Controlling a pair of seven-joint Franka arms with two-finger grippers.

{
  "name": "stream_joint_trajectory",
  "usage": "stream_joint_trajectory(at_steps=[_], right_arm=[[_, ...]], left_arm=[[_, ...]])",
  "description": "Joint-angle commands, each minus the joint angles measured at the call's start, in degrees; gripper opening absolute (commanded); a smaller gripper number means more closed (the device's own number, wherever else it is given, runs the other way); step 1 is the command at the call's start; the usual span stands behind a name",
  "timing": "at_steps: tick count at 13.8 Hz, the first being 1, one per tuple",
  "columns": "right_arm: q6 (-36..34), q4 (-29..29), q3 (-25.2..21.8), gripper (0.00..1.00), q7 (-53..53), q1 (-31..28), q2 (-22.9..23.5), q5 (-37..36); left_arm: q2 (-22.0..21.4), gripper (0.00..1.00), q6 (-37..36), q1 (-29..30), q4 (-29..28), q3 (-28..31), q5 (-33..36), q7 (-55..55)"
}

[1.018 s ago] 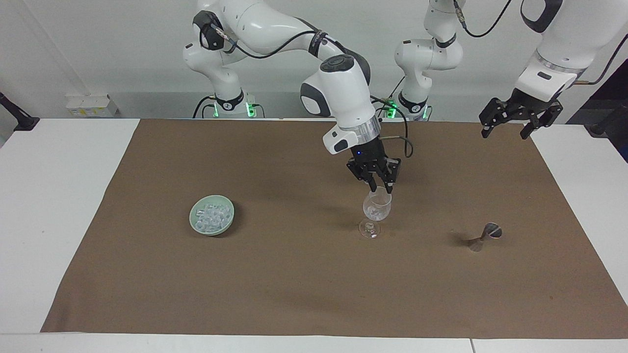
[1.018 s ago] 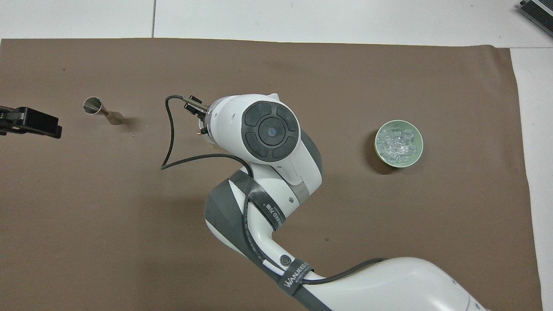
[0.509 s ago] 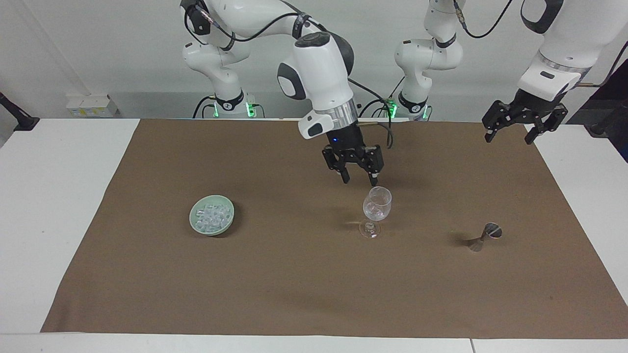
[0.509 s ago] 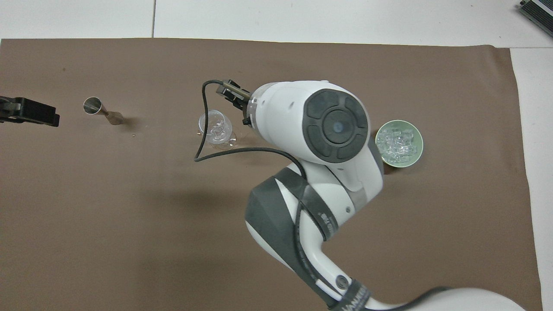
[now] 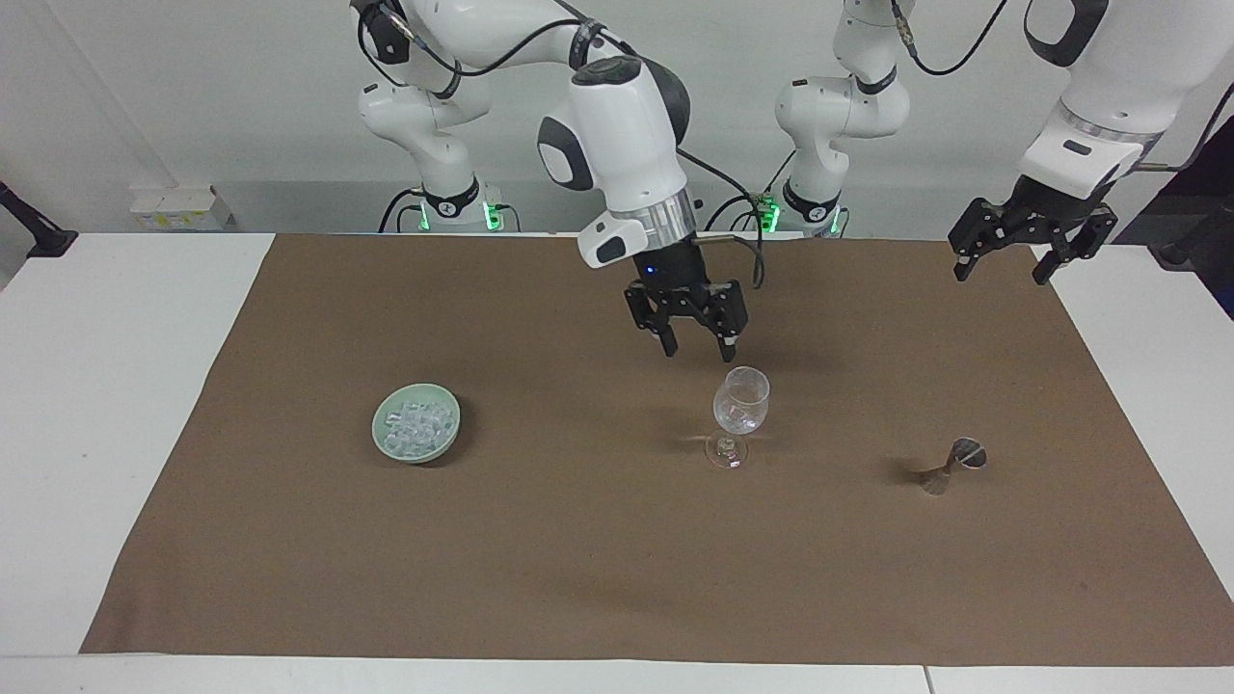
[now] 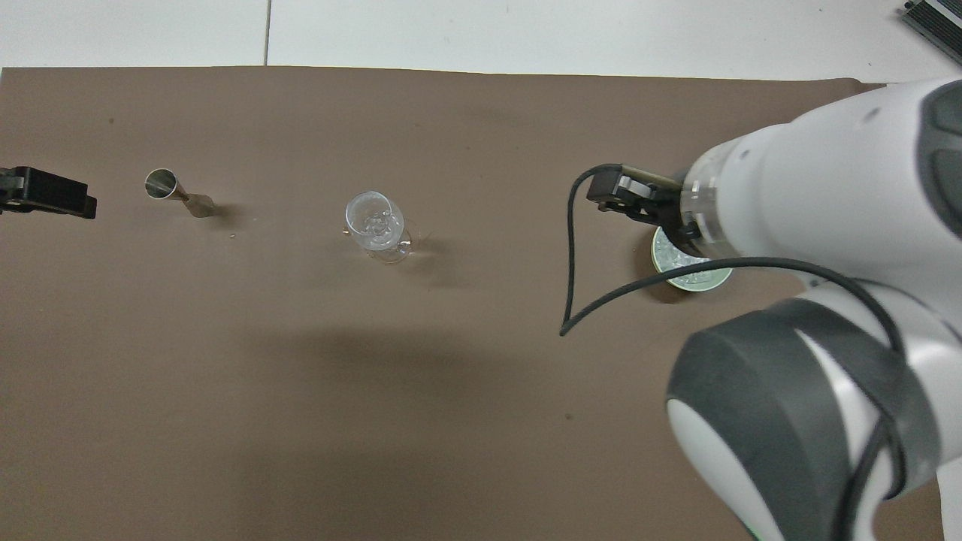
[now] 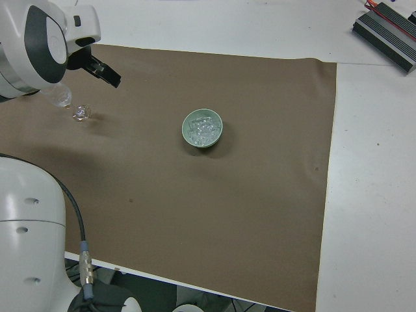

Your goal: Pour wine and add ice with both arms

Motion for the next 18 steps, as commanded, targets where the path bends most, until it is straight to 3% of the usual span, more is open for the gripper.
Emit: stream_joint_trajectory(at_steps=[1,5,9,13,18], right_arm=[[-3.6,-0.6,0.6,1.0,-7.1,-4.6,-1.8,-0.1],[-13.7,3.1,0.2,1.0,-17.7,-8.9,-2.0,0.0],[-16.2,3.5,-2.6,1.0,-29.0,-12.1,-3.2,2.6],[-21.4,6.2,-8.3,1.0,-30.2,-7.0,-3.2,2.5],[-23.6,5.4,-8.8,1.0,-32.7,-6.4,-4.0,1.7]], left_arm=[[0.4,1.0,-0.6,0.4,0.4,-0.2,-0.7,0.6],[0.4,1.0,-0.5,0.1,0.6,-0.3,1.1,0.5],[0.5,1.0,-0.5,-1.0,0.6,-1.0,3.9,-5.0],[0.4,1.0,-0.6,-0.7,0.3,-1.0,3.2,-4.9],[0.8,1.0,-0.5,-0.8,0.3,-1.0,3.1,-3.8]])
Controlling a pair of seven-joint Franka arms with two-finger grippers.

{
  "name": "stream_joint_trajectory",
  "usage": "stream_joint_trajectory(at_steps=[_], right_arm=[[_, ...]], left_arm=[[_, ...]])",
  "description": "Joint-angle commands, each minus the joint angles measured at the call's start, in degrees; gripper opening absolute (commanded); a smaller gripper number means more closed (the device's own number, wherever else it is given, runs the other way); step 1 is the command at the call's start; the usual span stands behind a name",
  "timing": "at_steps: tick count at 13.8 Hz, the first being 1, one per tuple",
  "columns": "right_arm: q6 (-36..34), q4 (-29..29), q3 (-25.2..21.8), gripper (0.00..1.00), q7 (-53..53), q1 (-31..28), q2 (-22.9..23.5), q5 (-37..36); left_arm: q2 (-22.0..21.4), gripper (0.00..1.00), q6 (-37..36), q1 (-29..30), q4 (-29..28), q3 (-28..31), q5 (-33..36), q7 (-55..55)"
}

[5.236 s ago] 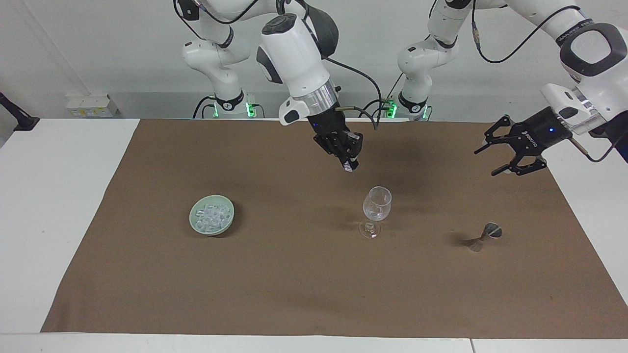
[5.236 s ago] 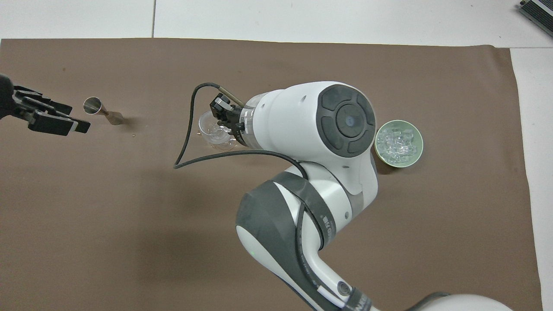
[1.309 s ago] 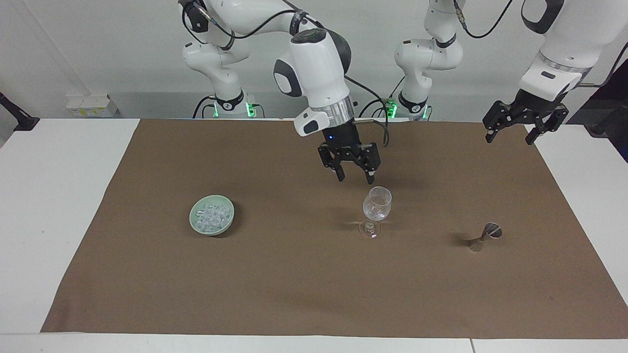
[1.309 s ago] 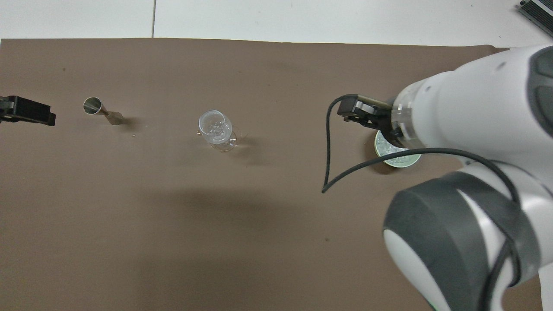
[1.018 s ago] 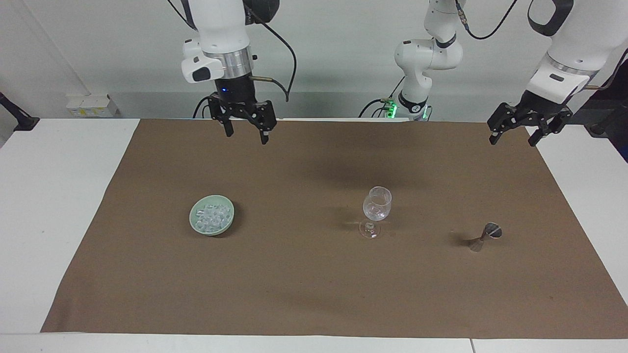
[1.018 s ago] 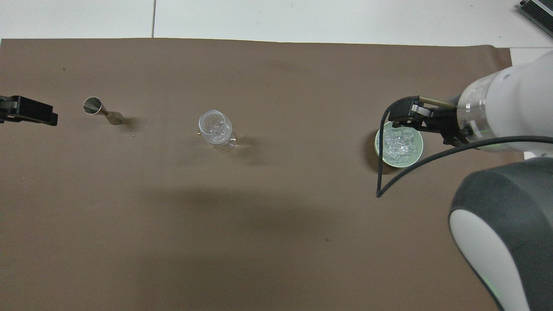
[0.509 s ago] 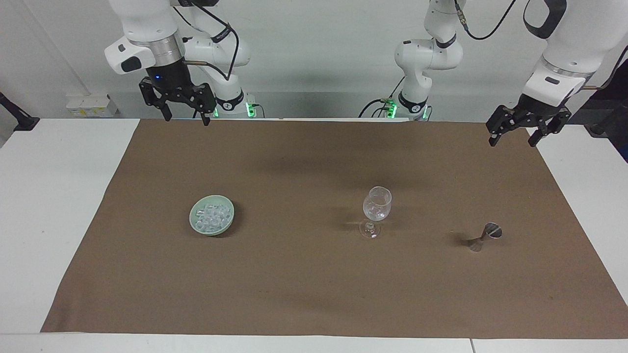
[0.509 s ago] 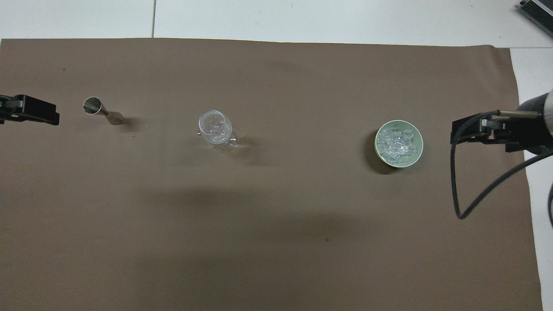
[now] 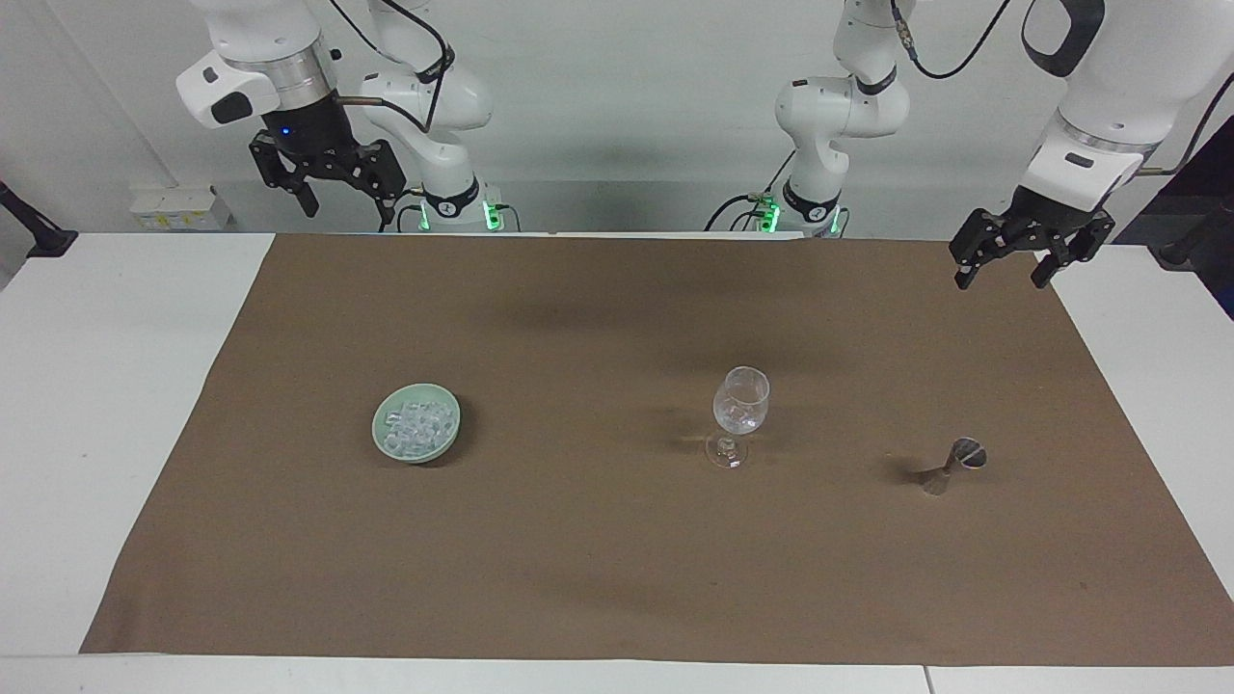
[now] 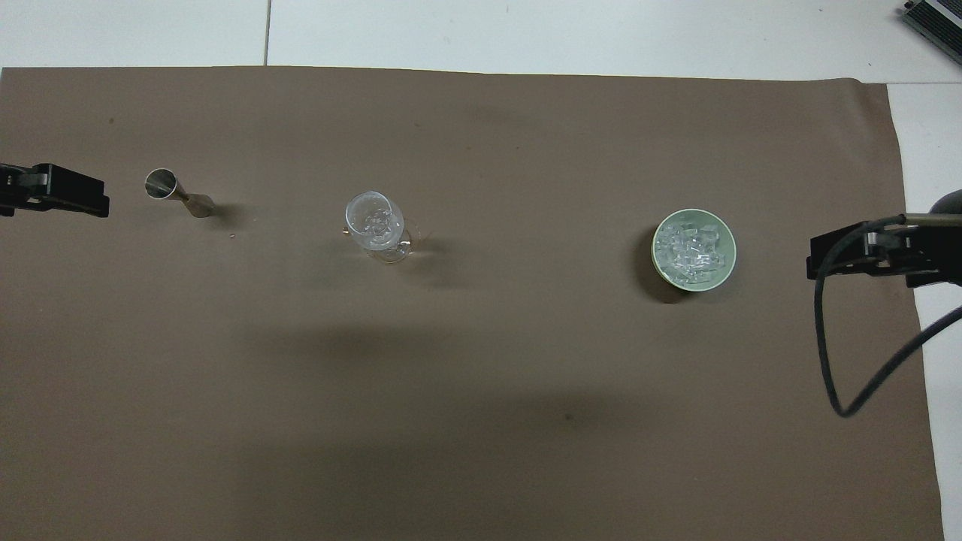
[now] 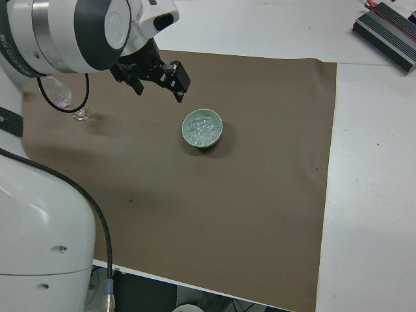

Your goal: Pour wine and add ice with both arms

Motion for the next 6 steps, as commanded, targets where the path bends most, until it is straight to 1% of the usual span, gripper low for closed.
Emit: stream_joint_trajectory(at_steps=[1,6], right_arm=[[-1.0,-0.9,-1.4,1.0,-1.5,1.4,-1.1,0.3],[-0.7,-1.1,-2.4,1.0,-1.2,1.0,-1.0,0.2]], left_arm=[[0.1,1.0,-0.4,-0.1,0.4,0.2,0.6,0.5],[0.6,1.0,-0.1,-0.4,0.5,0.2,1.2,0.4]])
